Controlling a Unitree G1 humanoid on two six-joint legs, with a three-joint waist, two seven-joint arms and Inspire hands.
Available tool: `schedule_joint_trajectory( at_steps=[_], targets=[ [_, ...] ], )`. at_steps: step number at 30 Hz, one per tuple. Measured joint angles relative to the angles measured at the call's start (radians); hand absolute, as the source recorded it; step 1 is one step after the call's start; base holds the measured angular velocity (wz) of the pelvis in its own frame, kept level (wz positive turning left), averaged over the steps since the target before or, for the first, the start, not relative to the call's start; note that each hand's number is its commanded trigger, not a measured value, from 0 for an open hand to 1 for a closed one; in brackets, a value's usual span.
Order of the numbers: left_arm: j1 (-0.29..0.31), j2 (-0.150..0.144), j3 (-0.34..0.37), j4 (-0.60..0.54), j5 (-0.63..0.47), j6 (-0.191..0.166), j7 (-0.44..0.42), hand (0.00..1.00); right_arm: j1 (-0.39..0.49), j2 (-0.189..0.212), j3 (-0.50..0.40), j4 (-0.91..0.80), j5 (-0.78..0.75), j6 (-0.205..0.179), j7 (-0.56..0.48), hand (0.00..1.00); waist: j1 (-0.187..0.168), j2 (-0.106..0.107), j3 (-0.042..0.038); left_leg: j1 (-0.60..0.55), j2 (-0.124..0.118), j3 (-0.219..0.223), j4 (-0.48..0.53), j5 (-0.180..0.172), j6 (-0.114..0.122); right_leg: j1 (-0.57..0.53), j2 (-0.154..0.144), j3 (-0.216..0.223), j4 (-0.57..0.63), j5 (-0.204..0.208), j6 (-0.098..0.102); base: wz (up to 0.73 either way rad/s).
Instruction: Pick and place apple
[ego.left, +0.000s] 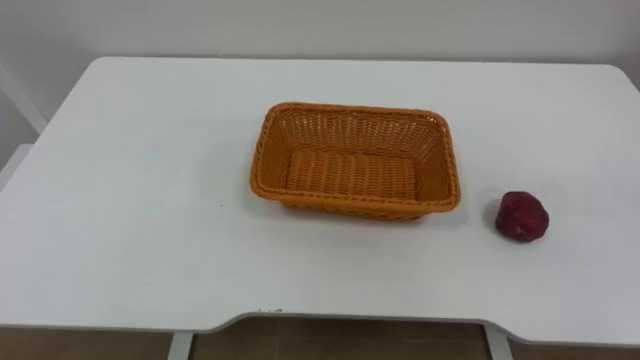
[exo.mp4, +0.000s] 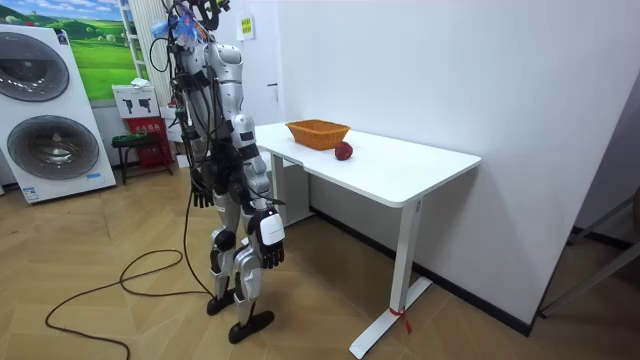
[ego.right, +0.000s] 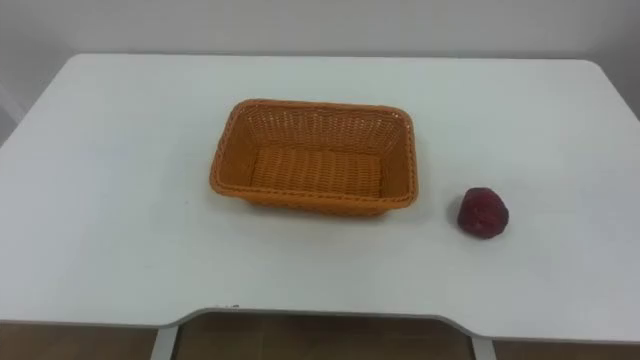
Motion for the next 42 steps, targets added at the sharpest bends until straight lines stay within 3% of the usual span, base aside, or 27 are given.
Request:
schedule_joint_trajectory(
  at_steps=[8,11,14,17,19,21,26,30,35,39,42],
  targets=[
    [-0.001,0.0,0.0,0.0,0.0,0.0,0.004,0.0,-0.016,0.0,-0.001,-0.001,0.014,0.0,-0.018,0.0,0.001,-0.003,-0.002,0.001,0.0,-0.001,-0.001,0.0,0.0,-0.001,0.0,0.0,0.0,0.0,0.0,0.0],
    [-0.003,-0.001,0.001,0.003,0.0,0.0,0.019,0.0,-0.018,0.003,-0.015,-0.003,0.088,-0.001,-0.055,0.0,0.0,-0.002,-0.0009,0.0,0.0,-0.002,-0.002,0.0,0.0,0.001,0.001,0.002,0.0,0.0,0.0,0.0],
    [-0.006,-0.001,0.014,0.009,0.001,-0.004,0.034,0.0,-0.021,0.005,-0.08,-0.003,0.308,-0.021,-0.106,0.0,0.003,-0.001,0.0005,0.0,0.001,0.002,-0.003,0.0,0.0,0.0,0.003,0.014,0.0,0.0,0.0,-0.02],
    [-0.003,-0.004,0.092,0.008,-0.001,-0.015,0.043,0.0,-0.023,0.004,-0.247,-0.039,0.632,-0.036,-0.143,0.0,-0.008,-0.001,-0.0002,-0.001,0.001,0.003,-0.002,0.0,0.0,0.004,0.002,0.012,0.001,0.0,0.0,0.0],
    [0.004,0.0,0.162,0.005,-0.003,-0.027,0.044,0.0,-0.023,0.004,-0.405,-0.101,0.919,-0.052,-0.179,0.0,-0.035,0.002,0.0013,0.0,-0.001,0.002,0.0,0.0,0.0,0.007,0.002,0.01,0.003,0.0,0.0,0.0],
    [0.005,0.006,0.201,-0.014,-0.005,-0.041,0.049,0.0,-0.02,0.003,-0.49,-0.153,1.106,-0.076,-0.209,0.0,-0.059,0.004,0.0017,-0.005,-0.002,0.004,-0.001,-0.001,0.0,-0.003,0.002,0.01,0.002,0.0,0.0,0.0],
    [0.004,0.026,0.263,-0.023,-0.003,-0.099,0.084,0.0,-0.03,-0.012,-0.638,-0.29,1.297,-0.172,-0.356,0.0,-0.082,0.009,-0.0053,-0.024,-0.005,0.011,0.006,-0.001,0.001,-0.031,0.003,0.022,0.033,-0.005,0.0,-0.06],
    [0.007,0.036,0.265,-0.038,-0.003,-0.102,0.088,0.0,-0.031,-0.016,-0.676,-0.442,1.303,-0.201,-0.488,0.0,-0.098,0.008,-0.005,-0.03,-0.008,0.016,0.01,-0.001,0.001,-0.044,-0.001,0.023,0.05,-0.014,0.0,-0.04],
    [0.007,0.038,0.263,-0.047,-0.001,-0.134,0.089,0.0,-0.067,-0.033,-0.675,-0.71,1.21,-0.269,-0.641,0.0,-0.104,0.003,-0.0055,-0.037,-0.012,0.012,0.016,0.0,0.002,-0.055,-0.006,0.023,0.065,-0.021,0.003,0.02],
    [0.009,0.038,0.222,-0.045,-0.001,-0.142,0.102,0.0,-0.087,-0.044,-0.608,-0.945,1.038,-0.327,-0.792,0.0,-0.07,0.0,-0.0047,-0.043,-0.012,0.015,0.015,0.0,0.002,-0.075,-0.003,0.033,0.065,-0.022,0.004,-0.03],
    [0.017,0.038,0.186,-0.045,-0.001,-0.146,0.114,0.0,-0.087,-0.044,-0.556,-1.087,0.863,-0.331,-0.867,0.0,-0.055,-0.001,-0.0074,-0.047,-0.013,0.011,0.013,0.001,0.003,-0.079,-0.004,0.027,0.066,-0.021,0.004,0.04]
  ],
)
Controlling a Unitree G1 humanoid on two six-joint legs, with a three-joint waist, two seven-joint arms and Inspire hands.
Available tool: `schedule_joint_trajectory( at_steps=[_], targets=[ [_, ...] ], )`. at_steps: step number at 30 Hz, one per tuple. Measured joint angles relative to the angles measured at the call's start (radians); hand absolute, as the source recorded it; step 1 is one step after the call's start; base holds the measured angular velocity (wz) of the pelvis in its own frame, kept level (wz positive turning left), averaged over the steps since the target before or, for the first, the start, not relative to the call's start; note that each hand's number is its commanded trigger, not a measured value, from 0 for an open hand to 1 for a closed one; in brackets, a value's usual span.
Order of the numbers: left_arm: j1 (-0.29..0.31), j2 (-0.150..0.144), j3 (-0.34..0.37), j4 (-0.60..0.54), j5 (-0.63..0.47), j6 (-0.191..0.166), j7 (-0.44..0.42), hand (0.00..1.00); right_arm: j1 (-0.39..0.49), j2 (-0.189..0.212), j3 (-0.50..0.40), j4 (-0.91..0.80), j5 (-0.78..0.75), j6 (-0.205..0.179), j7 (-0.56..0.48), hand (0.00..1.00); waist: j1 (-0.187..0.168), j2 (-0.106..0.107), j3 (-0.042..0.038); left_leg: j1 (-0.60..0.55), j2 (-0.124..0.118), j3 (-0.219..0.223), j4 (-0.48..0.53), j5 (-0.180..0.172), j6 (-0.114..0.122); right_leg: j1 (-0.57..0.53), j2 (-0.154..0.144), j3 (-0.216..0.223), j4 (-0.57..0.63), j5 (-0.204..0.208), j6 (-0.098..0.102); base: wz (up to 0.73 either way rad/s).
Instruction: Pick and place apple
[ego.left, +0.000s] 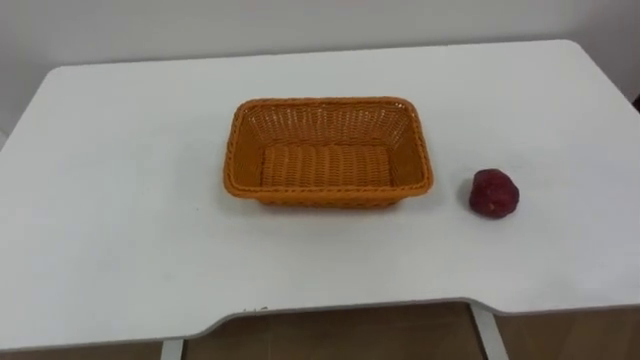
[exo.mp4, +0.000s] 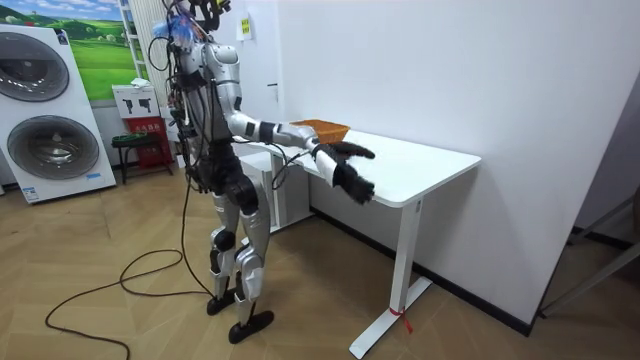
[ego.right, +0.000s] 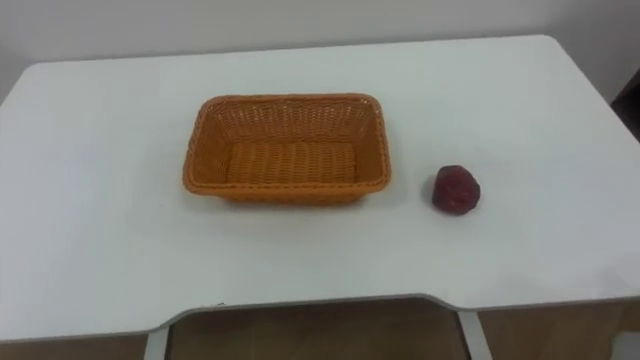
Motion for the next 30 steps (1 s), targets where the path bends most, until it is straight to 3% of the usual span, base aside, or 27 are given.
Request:
schedule_joint_trajectory(
  at_steps=[4,10,17,24,30],
  targets=[
    [-0.002,0.001,-0.034,0.027,0.003,-0.003,0.017,0.0,0.0,0.0,0.078,-0.169,-0.25,-0.013,-0.042,0.0,0.02,0.001,-0.0013,-0.014,-0.001,-0.007,0.001,0.001,0.0,-0.006,0.0,-0.004,-0.001,0.001,-0.001,0.03],
    [-0.004,0.0,-0.124,0.027,0.0,-0.017,0.016,0.0,0.006,0.0,0.221,-0.256,-0.472,-0.021,-0.021,0.0,0.056,0.001,0.0006,0.001,-0.001,-0.006,-0.006,0.001,0.0,0.01,0.0,-0.005,-0.015,0.002,0.0,0.0],
    [-0.001,0.001,-0.165,0.024,0.003,-0.026,0.008,0.0,0.03,-0.002,0.381,-0.267,-0.509,-0.021,0.149,0.0,0.057,0.012,0.0028,0.006,0.005,-0.006,-0.006,0.001,0.0,0.026,0.002,-0.019,-0.035,0.012,-0.003,0.02],
    [0.003,0.001,-0.165,0.018,0.004,-0.032,-0.025,0.0,0.056,0.0,0.444,-0.244,-0.538,-0.019,0.276,0.0,0.059,0.023,-0.0025,0.003,0.013,-0.006,-0.005,0.001,0.0,0.021,0.003,-0.019,-0.034,0.016,-0.003,0.0],
    [-0.001,0.002,-0.164,0.004,0.009,-0.034,-0.038,0.0,0.074,0.0,0.499,-0.168,-0.58,-0.015,0.395,0.0,0.075,0.014,-0.0031,0.009,0.014,-0.008,-0.003,0.001,-0.001,0.025,0.003,-0.02,-0.034,0.017,-0.004,0.0]
  ],
)
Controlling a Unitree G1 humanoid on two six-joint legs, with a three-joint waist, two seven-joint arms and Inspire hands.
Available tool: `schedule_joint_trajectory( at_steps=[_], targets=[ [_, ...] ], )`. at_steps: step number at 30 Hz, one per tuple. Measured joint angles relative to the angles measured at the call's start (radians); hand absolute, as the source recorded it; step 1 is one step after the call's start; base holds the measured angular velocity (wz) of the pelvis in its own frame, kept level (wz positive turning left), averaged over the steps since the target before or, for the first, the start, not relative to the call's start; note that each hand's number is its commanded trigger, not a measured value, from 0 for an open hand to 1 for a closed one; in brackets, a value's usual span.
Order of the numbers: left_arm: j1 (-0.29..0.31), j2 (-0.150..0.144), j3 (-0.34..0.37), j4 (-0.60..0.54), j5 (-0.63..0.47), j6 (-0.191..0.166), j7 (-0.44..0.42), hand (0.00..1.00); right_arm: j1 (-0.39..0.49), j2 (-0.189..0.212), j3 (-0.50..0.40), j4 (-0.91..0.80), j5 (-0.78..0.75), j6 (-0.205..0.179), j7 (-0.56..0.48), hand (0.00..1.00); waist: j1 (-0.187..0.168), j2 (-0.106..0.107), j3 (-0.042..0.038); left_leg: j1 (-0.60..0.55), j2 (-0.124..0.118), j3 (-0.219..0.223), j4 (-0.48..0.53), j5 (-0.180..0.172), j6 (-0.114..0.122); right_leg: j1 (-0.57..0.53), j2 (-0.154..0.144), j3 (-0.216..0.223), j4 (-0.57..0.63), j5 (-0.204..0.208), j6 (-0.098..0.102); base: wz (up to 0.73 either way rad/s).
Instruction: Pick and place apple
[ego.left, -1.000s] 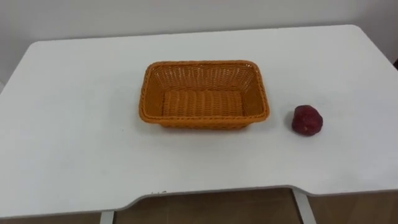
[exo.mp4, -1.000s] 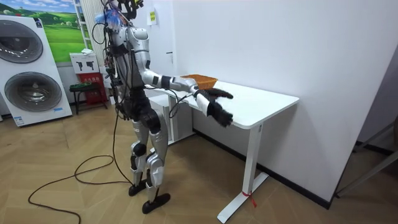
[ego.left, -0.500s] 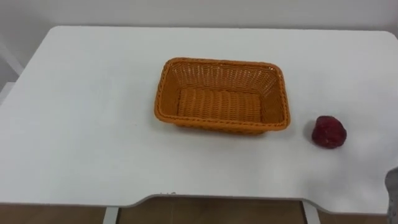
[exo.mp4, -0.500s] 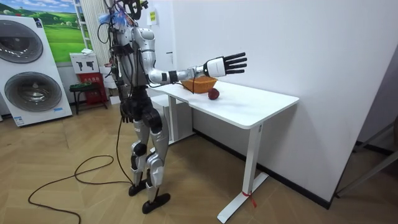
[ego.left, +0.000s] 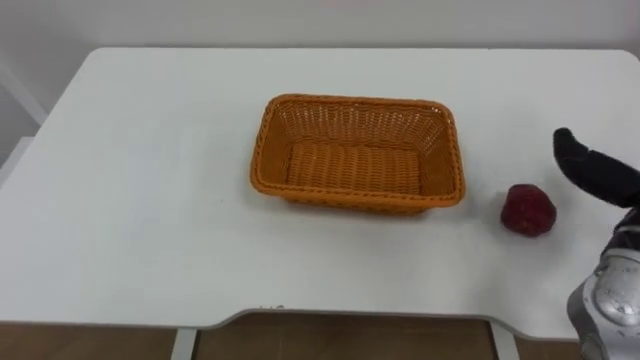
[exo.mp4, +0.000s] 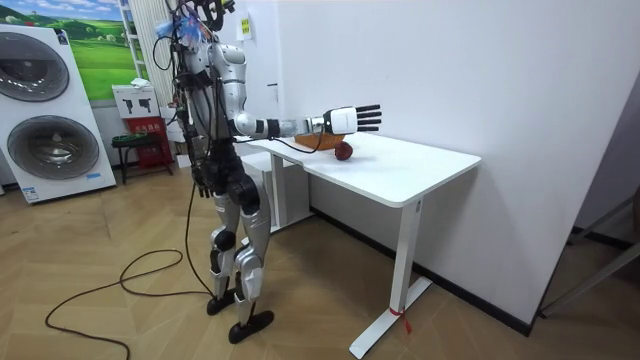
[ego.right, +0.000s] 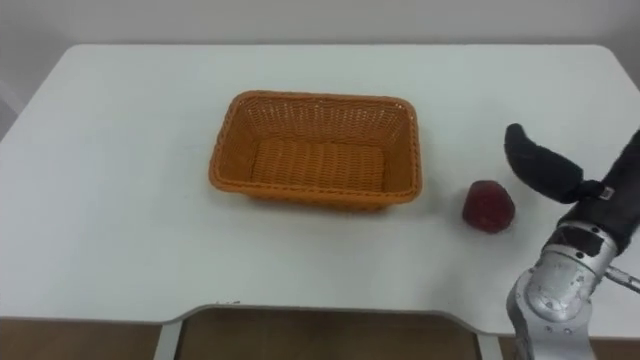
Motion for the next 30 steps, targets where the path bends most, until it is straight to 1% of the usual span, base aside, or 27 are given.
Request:
schedule_joint_trajectory(
  at_steps=[1,4,7,15,18,22,23,25,27,28,30],
  targets=[
    [0.0,0.0,0.001,-0.001,0.0,0.0,-0.003,0.0,0.002,0.0,0.007,0.007,0.0,0.007,0.02,0.0,0.003,-0.001,0.0009,0.0,0.0,-0.001,0.0,0.0,0.0,0.0,0.0,0.0,0.0,0.0,0.0,0.0],
    [0.0,0.0,0.005,0.0,0.0,0.0,-0.013,0.0,0.002,0.0,0.017,0.031,-0.005,0.008,0.069,0.0,0.008,-0.008,0.003,-0.001,0.0,-0.001,0.0,0.0,0.0,-0.001,0.0,-0.001,-0.001,0.0,0.0,0.0],
    [0.0,0.0,0.005,0.0,-0.006,0.0,-0.019,0.0,0.001,0.0,0.02,0.04,-0.011,0.008,0.094,0.0,0.014,-0.011,0.0017,-0.009,0.0,0.0,0.002,0.0,0.0,-0.001,-0.001,-0.004,-0.001,0.001,0.0,0.0],
    [0.0,0.0,0.004,0.0,-0.007,0.0,-0.019,0.0,0.002,0.0,0.04,0.082,-0.051,0.01,0.149,0.0,0.01,-0.008,0.0027,-0.014,0.0,-0.001,0.005,0.0,0.0,-0.001,-0.002,-0.007,-0.002,0.001,0.0,0.01],
    [-0.007,0.0,0.005,-0.002,-0.008,-0.001,-0.018,0.0,0.002,0.0,0.052,0.112,-0.077,0.008,0.169,0.0,0.008,-0.009,0.0012,-0.014,0.0,-0.002,0.006,0.0,0.0,0.0,-0.002,-0.008,-0.002,0.001,0.0,0.0],
    [-0.023,-0.004,0.005,-0.005,-0.01,-0.011,-0.017,0.0,0.008,0.0,0.067,0.154,-0.095,0.008,0.208,0.0,0.01,-0.009,0.0012,-0.012,0.0,0.0,0.007,0.0,0.0,0.0,-0.002,-0.008,-0.002,0.003,-0.001,0.0],
    [-0.026,-0.004,0.005,-0.006,-0.01,-0.012,-0.017,0.0,0.01,0.0,0.068,0.156,-0.095,0.008,0.211,0.0,0.01,-0.009,0.0014,-0.012,0.0,0.0,0.007,0.0,0.0,0.0,-0.002,-0.008,-0.002,0.003,-0.001,0.0],
    [-0.032,-0.004,0.006,-0.011,-0.02,-0.028,-0.016,0.0,0.023,0.001,0.075,0.183,-0.104,0.008,0.219,0.0,0.012,-0.008,0.0017,-0.009,0.0,0.0,0.006,0.0,0.0,0.002,-0.002,-0.007,-0.003,0.004,0.0,0.0],
    [-0.037,-0.005,0.007,-0.011,-0.03,-0.03,-0.015,0.0,0.041,0.002,0.081,0.213,-0.109,0.008,0.219,0.0,0.018,-0.006,0.0016,-0.006,0.0,0.0,0.004,0.0,0.0,0.003,-0.002,-0.006,-0.002,0.004,0.0,-0.02],
    [-0.036,-0.005,0.009,-0.01,-0.03,-0.031,-0.015,0.0,0.045,0.002,0.083,0.213,-0.124,-0.005,0.22,0.0,0.022,-0.002,0.0002,-0.004,0.0,0.0,0.002,0.0,0.0,0.005,-0.001,-0.004,-0.003,0.004,0.0,-0.04],
    [-0.036,-0.006,0.017,-0.01,-0.03,-0.031,-0.014,0.0,0.046,0.002,0.083,0.217,-0.128,-0.006,0.217,0.0,0.024,-0.001,-0.0008,0.003,0.001,-0.001,0.0,0.0,0.0,0.011,-0.001,-0.004,-0.003,0.004,0.0,-0.02]
  ],
)
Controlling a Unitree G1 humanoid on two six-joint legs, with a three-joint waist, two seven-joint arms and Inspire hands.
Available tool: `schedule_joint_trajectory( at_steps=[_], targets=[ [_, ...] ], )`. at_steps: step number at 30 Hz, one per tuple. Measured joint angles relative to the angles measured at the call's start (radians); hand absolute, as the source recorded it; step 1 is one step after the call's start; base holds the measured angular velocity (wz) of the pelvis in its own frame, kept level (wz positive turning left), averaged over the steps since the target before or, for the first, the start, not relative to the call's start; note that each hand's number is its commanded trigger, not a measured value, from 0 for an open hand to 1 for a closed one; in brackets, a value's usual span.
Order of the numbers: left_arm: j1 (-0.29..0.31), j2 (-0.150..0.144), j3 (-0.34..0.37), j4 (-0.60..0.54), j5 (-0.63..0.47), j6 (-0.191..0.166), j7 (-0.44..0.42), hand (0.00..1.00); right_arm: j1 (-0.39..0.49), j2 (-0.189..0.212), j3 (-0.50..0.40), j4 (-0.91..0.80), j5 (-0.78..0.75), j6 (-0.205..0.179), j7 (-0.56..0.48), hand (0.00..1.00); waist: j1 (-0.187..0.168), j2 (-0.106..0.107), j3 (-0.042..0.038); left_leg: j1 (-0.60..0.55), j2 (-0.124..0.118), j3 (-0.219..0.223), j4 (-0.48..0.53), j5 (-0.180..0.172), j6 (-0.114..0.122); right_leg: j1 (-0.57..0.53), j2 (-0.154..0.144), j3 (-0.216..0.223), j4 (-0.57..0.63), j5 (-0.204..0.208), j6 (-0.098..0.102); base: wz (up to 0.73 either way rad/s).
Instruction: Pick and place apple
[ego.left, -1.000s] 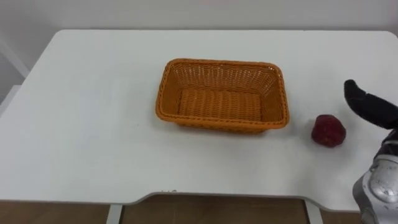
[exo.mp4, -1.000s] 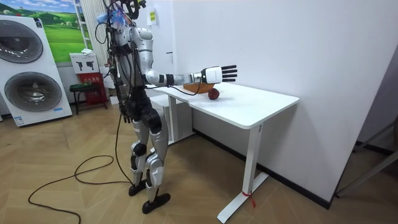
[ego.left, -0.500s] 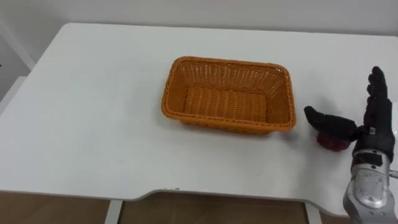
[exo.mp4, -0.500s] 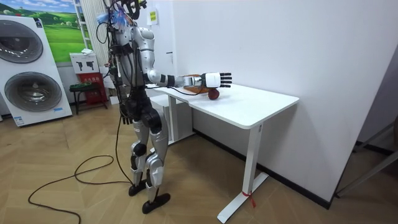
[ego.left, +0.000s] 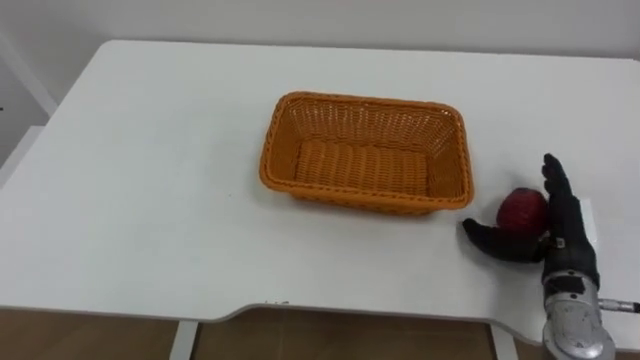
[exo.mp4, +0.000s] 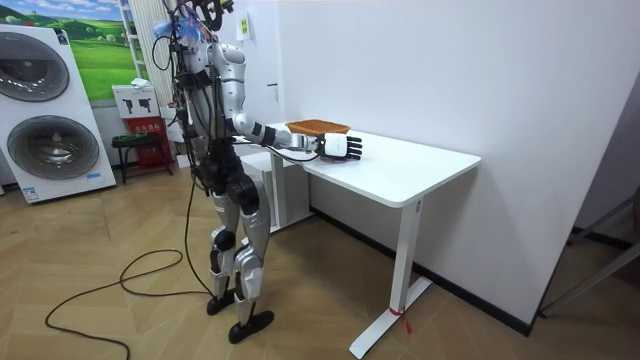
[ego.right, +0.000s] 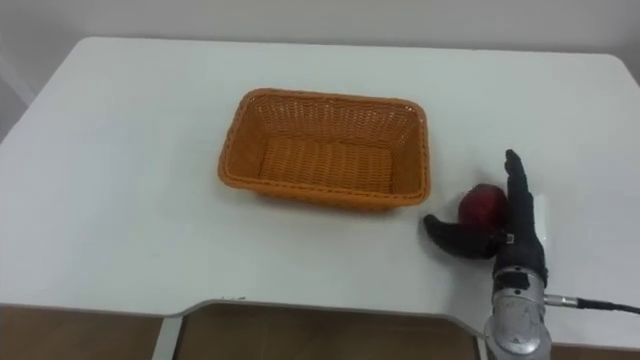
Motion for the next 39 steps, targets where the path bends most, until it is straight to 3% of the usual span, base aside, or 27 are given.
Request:
schedule_joint_trajectory(
  at_steps=[3,5,7,8,13,27,35,39],
  targets=[
    [0.004,0.001,0.01,0.0,0.0,-0.008,0.002,0.0,0.003,0.0,0.0,0.025,0.004,-0.022,-0.01,0.03,0.002,-0.001,-0.0007,0.009,0.0,-0.002,-0.001,0.0,0.0,0.014,0.0,-0.006,-0.006,0.0,0.0,0.03],
    [0.014,0.001,0.01,0.0,0.0,-0.019,0.002,0.0,0.006,0.0,0.0,0.033,0.005,-0.034,-0.013,0.31,0.002,0.0,0.0,0.012,0.0,-0.002,-0.001,0.0,0.0,0.022,0.001,-0.007,-0.017,0.004,0.0,0.0],
    [0.028,0.005,0.01,0.002,0.0,-0.029,0.002,0.0,0.008,0.0,0.0,0.066,0.006,-0.064,-0.022,0.88,-0.001,0.002,0.0015,0.013,0.0,-0.005,-0.002,0.0,0.0,0.028,0.001,-0.01,-0.016,0.004,0.0,0.04],
    [0.031,0.006,0.01,0.004,0.0,-0.029,0.001,0.0,0.008,0.0,0.0,0.075,0.006,-0.07,-0.023,1.0,-0.001,0.003,0.0018,0.012,0.0,-0.009,-0.002,0.0,0.0,0.028,0.001,-0.011,-0.016,0.004,0.0,0.06],
    [0.056,0.009,0.009,0.01,0.002,-0.029,0.0,0.0,-0.008,-0.001,-0.04,0.13,0.0,-0.107,-0.056,1.0,-0.013,-0.003,-0.0017,0.009,0.0,-0.014,-0.002,-0.001,0.0,0.029,0.001,-0.014,-0.016,0.004,0.0,0.03],
    [0.065,0.012,-0.001,0.01,0.006,-0.025,-0.002,0.0,-0.042,0.0,-0.071,0.194,-0.012,-0.118,-0.1,1.0,-0.022,0.0,-0.0025,0.021,0.0,-0.012,-0.001,-0.001,0.0,0.04,0.001,-0.014,-0.018,0.004,0.0,0.0],
    [0.057,0.009,0.003,0.03,0.007,-0.023,-0.002,0.0,-0.053,0.012,-0.077,0.157,-0.026,-0.092,-0.123,1.0,-0.013,-0.009,-0.0003,0.013,0.0,-0.006,-0.001,-0.001,-0.001,0.024,0.002,-0.006,-0.015,0.004,0.0,-0.02],
    [0.057,0.008,0.001,0.048,0.005,-0.02,-0.001,0.0,-0.046,0.012,-0.073,0.065,-0.041,-0.049,-0.133,1.0,-0.011,-0.005,0.0052,0.001,-0.001,-0.001,-0.003,0.0,0.0,0.013,0.001,-0.005,-0.013,0.005,0.001,-0.03]
  ],
)
